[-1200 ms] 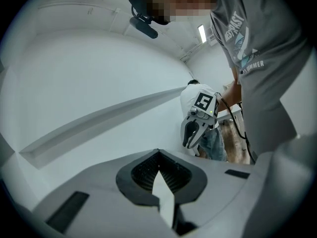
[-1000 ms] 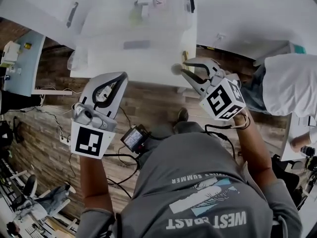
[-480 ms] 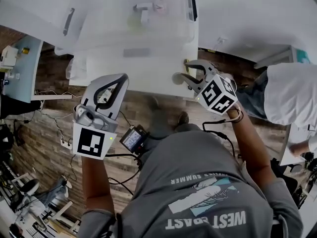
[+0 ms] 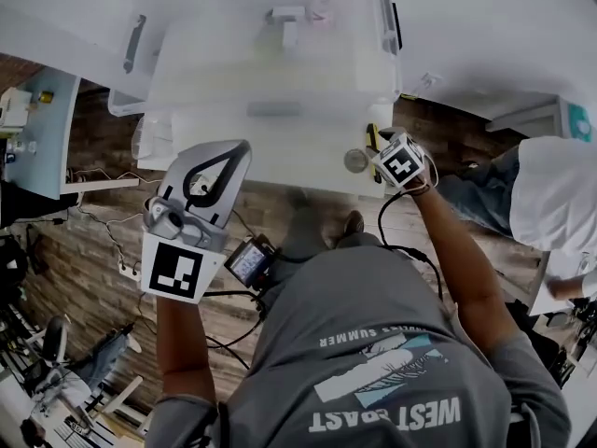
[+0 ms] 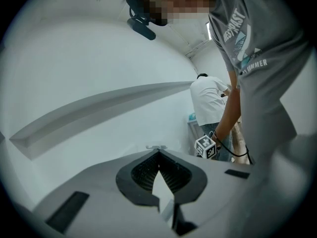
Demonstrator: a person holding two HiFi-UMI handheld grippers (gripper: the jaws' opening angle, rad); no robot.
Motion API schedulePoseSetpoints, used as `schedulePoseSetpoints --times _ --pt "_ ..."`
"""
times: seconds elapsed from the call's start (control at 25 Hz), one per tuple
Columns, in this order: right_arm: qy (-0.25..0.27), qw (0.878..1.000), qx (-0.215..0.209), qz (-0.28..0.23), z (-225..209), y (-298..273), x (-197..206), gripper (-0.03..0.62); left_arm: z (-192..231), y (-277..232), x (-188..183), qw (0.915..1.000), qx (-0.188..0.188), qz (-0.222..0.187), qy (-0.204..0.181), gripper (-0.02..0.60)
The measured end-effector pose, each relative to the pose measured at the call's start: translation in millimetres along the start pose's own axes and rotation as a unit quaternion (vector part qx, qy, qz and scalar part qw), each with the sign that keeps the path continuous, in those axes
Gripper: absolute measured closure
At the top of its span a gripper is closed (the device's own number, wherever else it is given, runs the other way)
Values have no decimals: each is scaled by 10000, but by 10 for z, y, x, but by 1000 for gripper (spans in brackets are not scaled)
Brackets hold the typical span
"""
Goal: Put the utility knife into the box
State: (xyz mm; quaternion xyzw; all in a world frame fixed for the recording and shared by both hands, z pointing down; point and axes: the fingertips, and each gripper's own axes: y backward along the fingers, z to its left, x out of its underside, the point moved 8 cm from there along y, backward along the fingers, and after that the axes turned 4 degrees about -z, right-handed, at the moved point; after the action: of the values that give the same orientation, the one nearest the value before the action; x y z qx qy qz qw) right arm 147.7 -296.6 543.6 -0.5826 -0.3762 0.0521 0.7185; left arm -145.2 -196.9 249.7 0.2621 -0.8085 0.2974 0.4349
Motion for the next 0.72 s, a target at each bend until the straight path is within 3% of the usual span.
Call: schedulePoseSetpoints --times 0.16,0.4,0.52,0.72 --pt "-562 9964 37 634 -60 -381 276 399 102 17 132 9999 30 91 69 572" --pt "-1169 9915 26 562 -116 -544 274 402 242 44 279 9998 57 159 129 572" --pt "-1273 9899 -24 627 -139 -516 287 480 305 45 317 9997 68 137 167 572" --pt "-1179 9908 -268 615 -22 -344 326 493 406 28 398 9998 94 55 186 572"
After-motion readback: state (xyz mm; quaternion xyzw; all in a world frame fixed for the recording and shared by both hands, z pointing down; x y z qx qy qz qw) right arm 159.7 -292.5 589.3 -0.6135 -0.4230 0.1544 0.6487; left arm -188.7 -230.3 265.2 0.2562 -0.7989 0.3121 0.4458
